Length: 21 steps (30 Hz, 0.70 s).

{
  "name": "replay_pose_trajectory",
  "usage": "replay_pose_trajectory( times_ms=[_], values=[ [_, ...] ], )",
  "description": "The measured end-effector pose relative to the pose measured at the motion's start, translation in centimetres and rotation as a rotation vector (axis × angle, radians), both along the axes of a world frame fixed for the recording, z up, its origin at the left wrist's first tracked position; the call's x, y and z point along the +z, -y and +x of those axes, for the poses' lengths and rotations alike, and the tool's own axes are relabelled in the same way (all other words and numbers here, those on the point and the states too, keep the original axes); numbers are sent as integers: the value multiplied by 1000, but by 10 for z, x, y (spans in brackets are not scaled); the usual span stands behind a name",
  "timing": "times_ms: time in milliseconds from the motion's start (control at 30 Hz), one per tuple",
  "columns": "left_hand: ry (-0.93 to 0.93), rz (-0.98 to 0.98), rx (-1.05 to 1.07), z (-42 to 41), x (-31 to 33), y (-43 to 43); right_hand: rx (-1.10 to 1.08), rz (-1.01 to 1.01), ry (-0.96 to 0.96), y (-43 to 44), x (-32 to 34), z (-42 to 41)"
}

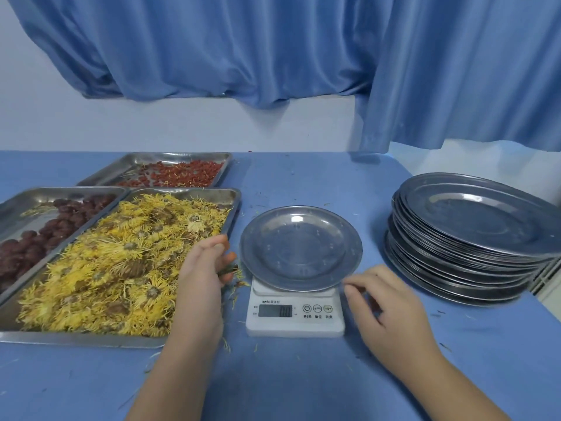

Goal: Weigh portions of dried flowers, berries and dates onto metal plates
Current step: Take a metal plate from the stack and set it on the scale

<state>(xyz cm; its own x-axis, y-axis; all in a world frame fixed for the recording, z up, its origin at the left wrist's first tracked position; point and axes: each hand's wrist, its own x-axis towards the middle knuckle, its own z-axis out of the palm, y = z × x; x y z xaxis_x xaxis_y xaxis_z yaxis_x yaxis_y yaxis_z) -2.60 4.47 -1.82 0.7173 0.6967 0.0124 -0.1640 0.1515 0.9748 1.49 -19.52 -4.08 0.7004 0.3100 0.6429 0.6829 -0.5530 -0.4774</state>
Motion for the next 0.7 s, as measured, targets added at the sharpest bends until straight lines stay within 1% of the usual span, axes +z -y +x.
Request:
replay_pose_trajectory(
  times_ms=[67, 133, 200, 267, 367, 467, 533, 600, 700],
  values=[
    [-6, 84, -33, -3, 4, 2, -16, -24, -124, -2, -2, 3],
    [-30, 188, -65, -6, 8, 4, 1, -116, -238, 1, -3, 7],
    [-102, 361, -98, -6, 11, 3, 51, -217, -322, 5, -3, 8],
    [-185, 503, -135, -1, 17, -5, 104, -295, -340, 7, -4, 7],
    [-263, 645, -192, 16, 33, -21, 146, -318, -320, 6, -7, 7],
    [-301, 743, -140, 34, 44, -35, 148, -334, -278, 4, -9, 7],
    [-309, 789, -108, 39, 40, -41, 116, -248, -301, 3, -9, 7],
    [-290, 796, -74, 39, 31, -47, 11, -92, -316, 3, -10, 12],
    [-246, 771, -49, 37, 20, -53, -150, 116, -275, 5, -7, 23]
  ],
)
